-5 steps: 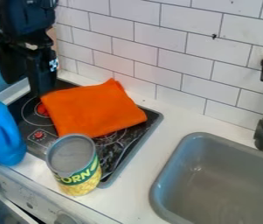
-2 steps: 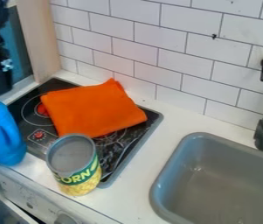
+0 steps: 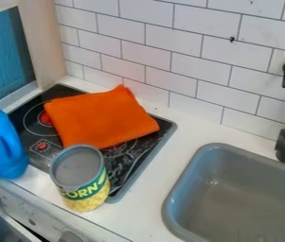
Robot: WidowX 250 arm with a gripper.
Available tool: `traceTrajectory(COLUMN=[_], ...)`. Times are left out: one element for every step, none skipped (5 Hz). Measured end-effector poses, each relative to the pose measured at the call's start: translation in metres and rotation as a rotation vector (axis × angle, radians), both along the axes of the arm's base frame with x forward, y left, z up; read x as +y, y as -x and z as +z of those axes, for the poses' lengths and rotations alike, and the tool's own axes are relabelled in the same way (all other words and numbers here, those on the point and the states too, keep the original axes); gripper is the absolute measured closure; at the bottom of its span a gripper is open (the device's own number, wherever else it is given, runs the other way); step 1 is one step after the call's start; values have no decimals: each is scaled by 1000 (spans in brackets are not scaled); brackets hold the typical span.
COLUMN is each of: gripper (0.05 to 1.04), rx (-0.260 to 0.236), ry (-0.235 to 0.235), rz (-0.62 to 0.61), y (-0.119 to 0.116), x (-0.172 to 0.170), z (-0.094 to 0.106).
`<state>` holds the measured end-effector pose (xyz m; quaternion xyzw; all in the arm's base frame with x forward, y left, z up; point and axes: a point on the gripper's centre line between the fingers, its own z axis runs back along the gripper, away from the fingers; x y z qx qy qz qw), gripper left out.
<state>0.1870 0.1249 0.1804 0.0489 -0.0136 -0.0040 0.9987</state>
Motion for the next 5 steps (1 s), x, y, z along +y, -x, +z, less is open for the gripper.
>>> traceTrajectory(gripper=[83,83,83,83,83], rx=[38,51,67,51,37], ry=[-1,-2,29,51,52], rz=[7,37,38,27,22], y=[-5,-1,-3,-8,-12], x=[12,22,25,24,24], z=[-6,-7,-17,-20,-22])
